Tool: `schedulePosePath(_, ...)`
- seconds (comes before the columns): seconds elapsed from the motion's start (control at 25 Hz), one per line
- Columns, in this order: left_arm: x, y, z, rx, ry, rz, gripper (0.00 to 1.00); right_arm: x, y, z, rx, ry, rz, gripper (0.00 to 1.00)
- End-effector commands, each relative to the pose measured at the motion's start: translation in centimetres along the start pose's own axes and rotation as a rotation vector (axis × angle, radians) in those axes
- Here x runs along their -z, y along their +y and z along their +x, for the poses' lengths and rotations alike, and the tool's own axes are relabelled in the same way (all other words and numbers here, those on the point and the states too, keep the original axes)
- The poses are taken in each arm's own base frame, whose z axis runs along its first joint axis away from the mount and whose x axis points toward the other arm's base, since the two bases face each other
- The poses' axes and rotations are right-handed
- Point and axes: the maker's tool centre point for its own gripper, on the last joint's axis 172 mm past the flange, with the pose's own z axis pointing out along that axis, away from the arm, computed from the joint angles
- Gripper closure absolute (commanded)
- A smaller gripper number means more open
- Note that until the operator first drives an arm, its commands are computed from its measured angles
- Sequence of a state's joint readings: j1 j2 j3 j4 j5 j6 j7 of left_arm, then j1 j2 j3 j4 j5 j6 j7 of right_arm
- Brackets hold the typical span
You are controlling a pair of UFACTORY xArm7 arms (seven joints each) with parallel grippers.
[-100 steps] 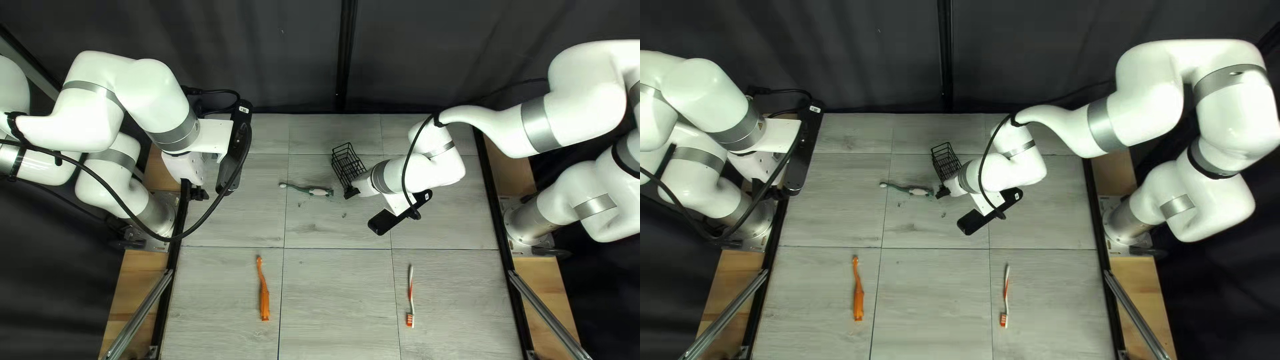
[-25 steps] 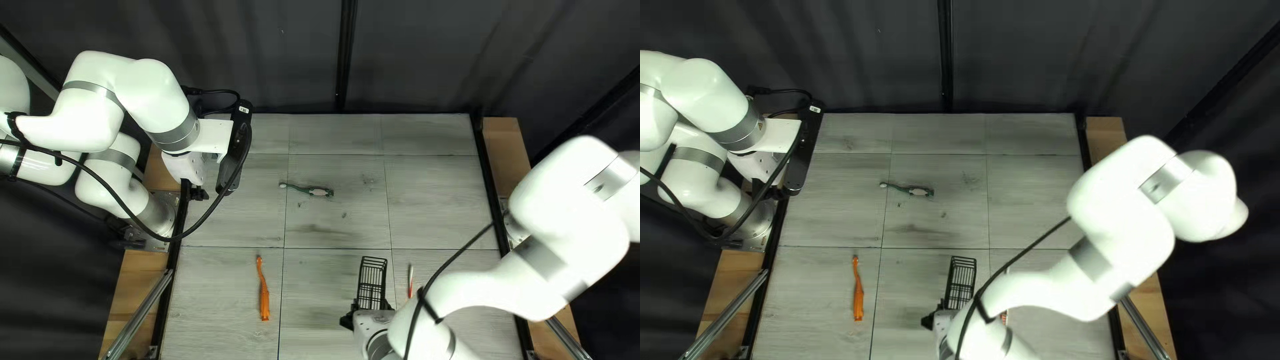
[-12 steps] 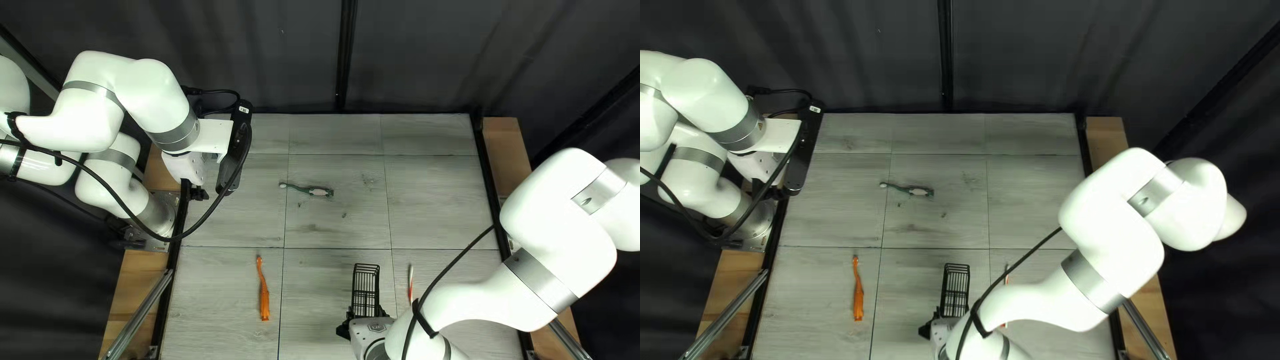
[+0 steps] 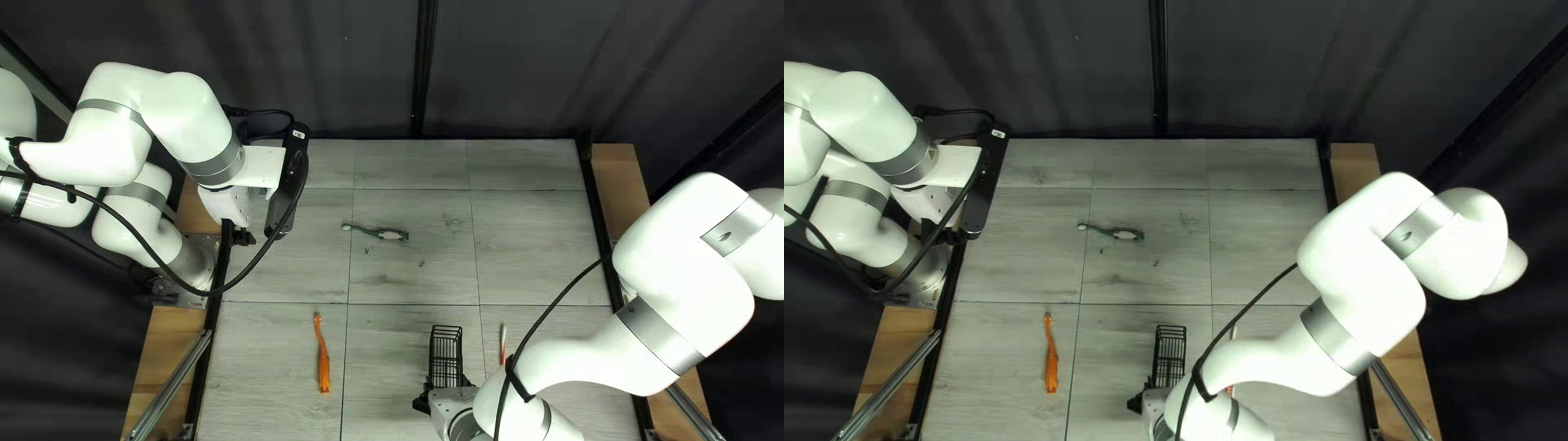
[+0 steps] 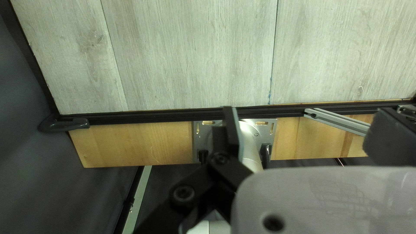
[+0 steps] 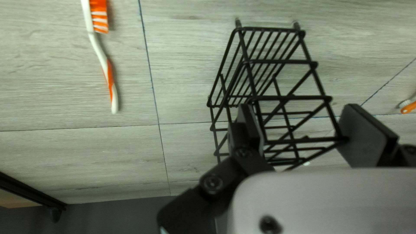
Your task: Pick up toothbrushes and insert them into a toothbrush holder
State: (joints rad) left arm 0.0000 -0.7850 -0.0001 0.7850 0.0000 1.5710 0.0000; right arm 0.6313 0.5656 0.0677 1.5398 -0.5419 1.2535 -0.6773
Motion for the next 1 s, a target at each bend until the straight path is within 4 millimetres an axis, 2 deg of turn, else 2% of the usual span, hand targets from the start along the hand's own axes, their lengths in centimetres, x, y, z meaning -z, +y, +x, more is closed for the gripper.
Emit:
schedulePosePath(0.04,0.0,0.0,0.0,0.0,0.0,0.0,0.0,-0.04,-0.09,0.16,0.001,-0.014,-0.013,1.0)
schedulePosePath(0.84,0.0,0.0,0.0,0.0,0.0,0.0,0.0,-0.55,-0.25,0.83,0.004,-0.007,-0.045,1.0)
schedulePosePath(0.92,0.0,0.0,0.0,0.0,0.0,0.0,0.0,-0.59,-0.26,0.89,0.008,-0.007,-0.046,0.86)
schedulePosePath(0.96,0.0,0.0,0.0,0.0,0.0,0.0,0.0,-0.61,-0.28,0.94,0.011,-0.006,-0.046,0.32)
schedulePosePath(1.0,0.0,0.0,0.0,0.0,0.0,0.0,0.0,-0.6,-0.3,0.95,0.013,-0.006,-0.047,0.11)
